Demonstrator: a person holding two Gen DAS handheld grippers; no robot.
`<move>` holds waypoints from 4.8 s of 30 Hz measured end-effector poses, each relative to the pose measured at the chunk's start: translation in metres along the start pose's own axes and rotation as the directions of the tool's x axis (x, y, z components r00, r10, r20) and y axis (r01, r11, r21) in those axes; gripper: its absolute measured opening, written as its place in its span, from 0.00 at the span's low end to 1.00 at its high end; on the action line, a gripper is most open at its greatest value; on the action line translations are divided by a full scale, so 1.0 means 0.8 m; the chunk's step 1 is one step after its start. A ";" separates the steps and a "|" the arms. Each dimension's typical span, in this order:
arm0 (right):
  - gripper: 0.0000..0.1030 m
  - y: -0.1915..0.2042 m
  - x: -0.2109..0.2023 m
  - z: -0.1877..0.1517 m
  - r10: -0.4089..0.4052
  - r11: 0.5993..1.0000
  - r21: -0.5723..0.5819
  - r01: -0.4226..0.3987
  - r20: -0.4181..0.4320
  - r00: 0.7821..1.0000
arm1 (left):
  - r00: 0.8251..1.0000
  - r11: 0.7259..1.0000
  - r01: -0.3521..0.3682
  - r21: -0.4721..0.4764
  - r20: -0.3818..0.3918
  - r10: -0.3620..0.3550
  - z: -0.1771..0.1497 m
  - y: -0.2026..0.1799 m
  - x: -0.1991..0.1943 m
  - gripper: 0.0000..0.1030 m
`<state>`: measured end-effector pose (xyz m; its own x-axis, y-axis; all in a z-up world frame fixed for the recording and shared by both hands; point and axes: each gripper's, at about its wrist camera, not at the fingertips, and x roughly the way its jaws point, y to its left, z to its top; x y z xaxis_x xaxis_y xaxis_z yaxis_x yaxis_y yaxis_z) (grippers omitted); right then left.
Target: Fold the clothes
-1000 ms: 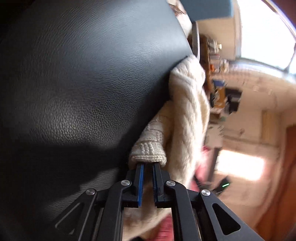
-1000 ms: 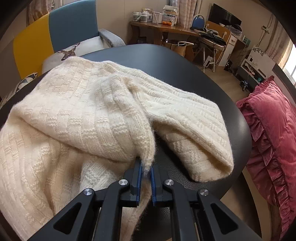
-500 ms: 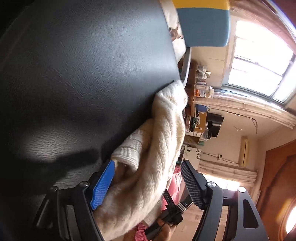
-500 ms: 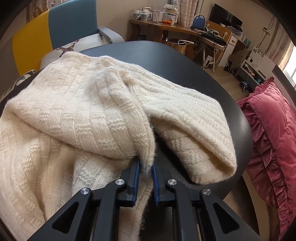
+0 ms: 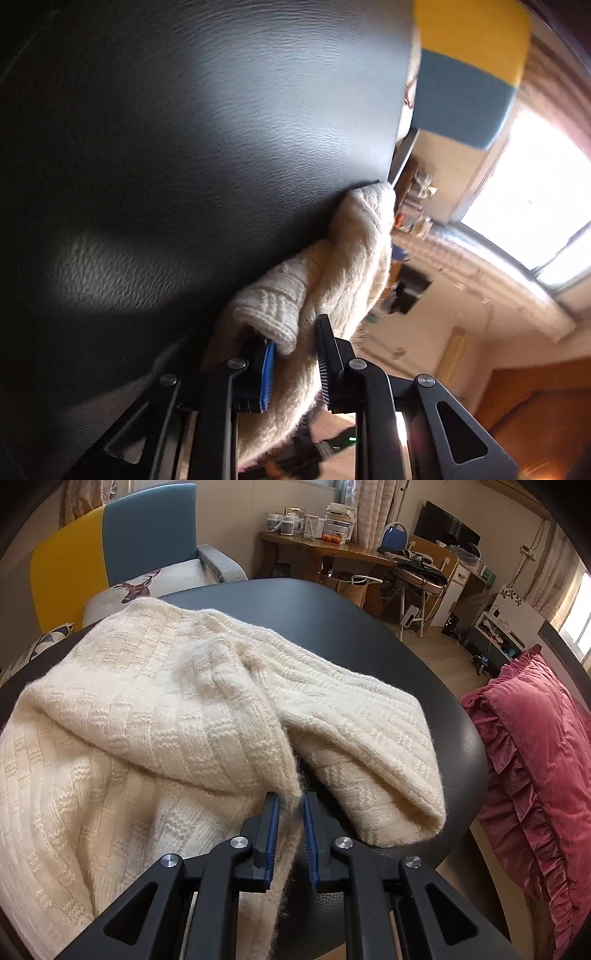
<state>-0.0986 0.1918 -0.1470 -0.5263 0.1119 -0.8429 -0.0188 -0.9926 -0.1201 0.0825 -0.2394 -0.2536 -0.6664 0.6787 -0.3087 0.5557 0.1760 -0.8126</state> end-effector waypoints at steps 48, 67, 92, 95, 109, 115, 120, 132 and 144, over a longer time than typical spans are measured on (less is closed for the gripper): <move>0.15 0.073 -0.060 -0.002 0.134 0.974 -0.193 -0.118 0.069 0.989 | 0.936 0.823 -0.300 0.483 0.316 0.156 -0.025 -0.042 -0.166 0.06; 0.18 0.224 -0.067 -0.065 0.350 0.868 -0.349 -0.352 -0.072 0.934 | 0.659 0.377 -0.751 0.542 0.640 0.395 -0.028 -0.082 -0.170 0.48; 0.23 0.248 -0.049 -0.069 0.351 0.854 -0.360 -0.375 -0.135 0.927 | 0.636 0.540 -0.713 0.448 0.737 0.228 -0.008 -0.110 -0.244 0.10; 0.23 0.261 -0.053 -0.072 0.350 0.833 -0.403 -0.380 -0.149 0.925 | 0.576 0.565 -0.731 0.382 0.790 0.211 -0.003 -0.119 -0.278 0.10; 0.23 0.275 -0.055 -0.070 0.386 0.768 -0.462 -0.443 -0.217 0.897 | 0.386 0.528 -0.829 0.186 0.872 0.300 0.041 -0.152 -0.409 0.13; 0.23 0.257 -0.049 -0.043 0.452 0.750 -0.403 -0.524 -0.267 0.851 | 0.517 0.589 -0.760 0.273 0.803 0.295 0.032 -0.142 -0.417 0.17; 0.23 0.216 -0.055 0.034 0.615 0.697 -0.286 -0.657 -0.232 0.754 | 0.651 0.433 -0.732 0.526 0.727 0.217 0.002 -0.198 -0.327 0.42; 0.28 0.218 0.004 0.231 0.555 0.767 -0.275 -0.580 -0.170 0.814 | 0.757 0.018 -0.570 0.821 0.517 0.399 0.043 -0.273 0.031 0.46; 0.52 0.293 0.115 0.316 0.400 0.725 -0.438 -0.532 -0.360 0.843 | 0.684 -0.225 -0.515 0.827 0.555 0.474 0.074 -0.271 0.157 0.46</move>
<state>-0.3664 -0.0430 -0.1198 -0.1445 -0.2860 -0.9473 0.6389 -0.7580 0.1313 -0.1510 -0.2341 -0.1457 -0.4678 0.1521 -0.8706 -0.1929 -0.9789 -0.0674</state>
